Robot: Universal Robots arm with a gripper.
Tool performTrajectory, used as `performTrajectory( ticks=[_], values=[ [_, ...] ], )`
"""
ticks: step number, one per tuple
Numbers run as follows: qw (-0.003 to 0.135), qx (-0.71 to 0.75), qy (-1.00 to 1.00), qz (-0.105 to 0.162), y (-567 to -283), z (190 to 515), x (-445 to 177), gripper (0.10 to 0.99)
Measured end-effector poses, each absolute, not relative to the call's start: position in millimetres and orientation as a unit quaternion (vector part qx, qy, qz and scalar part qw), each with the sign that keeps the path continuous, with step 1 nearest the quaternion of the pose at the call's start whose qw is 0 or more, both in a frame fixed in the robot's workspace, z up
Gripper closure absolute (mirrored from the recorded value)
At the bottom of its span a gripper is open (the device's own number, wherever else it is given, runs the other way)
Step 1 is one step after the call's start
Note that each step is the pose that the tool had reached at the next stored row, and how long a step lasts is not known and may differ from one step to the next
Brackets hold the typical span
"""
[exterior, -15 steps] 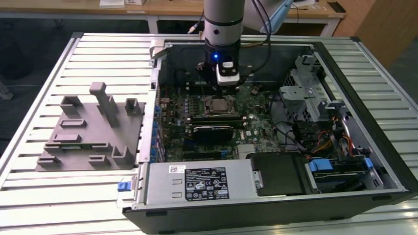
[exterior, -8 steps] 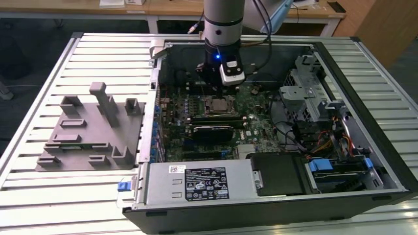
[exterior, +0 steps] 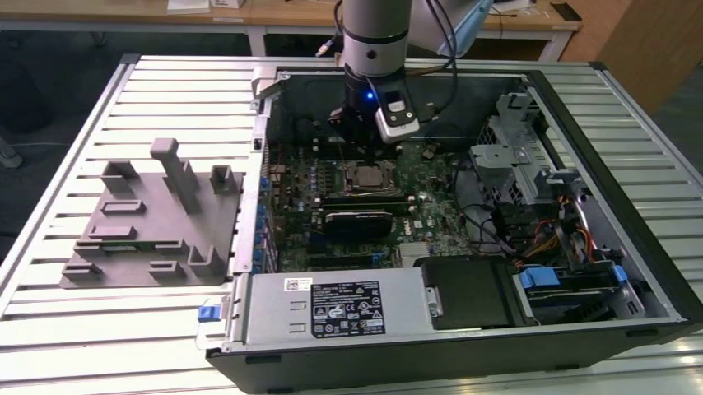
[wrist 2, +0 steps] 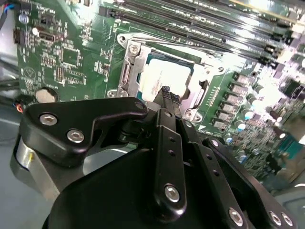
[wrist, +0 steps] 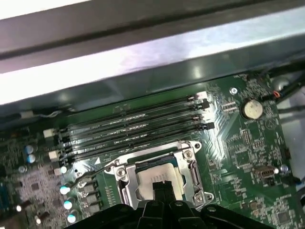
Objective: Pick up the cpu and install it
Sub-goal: 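Close the cpu cover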
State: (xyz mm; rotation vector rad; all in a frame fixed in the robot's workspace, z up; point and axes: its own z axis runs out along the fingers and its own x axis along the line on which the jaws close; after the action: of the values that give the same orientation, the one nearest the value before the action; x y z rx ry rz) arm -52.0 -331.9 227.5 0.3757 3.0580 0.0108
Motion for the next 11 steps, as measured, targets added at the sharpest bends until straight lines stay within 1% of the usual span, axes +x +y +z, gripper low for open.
performTrajectory(
  ticks=[11],
  values=[
    [0.030,0.062,0.998,0.001,-334.5,224.6,-52.1,0.980]
  ],
)
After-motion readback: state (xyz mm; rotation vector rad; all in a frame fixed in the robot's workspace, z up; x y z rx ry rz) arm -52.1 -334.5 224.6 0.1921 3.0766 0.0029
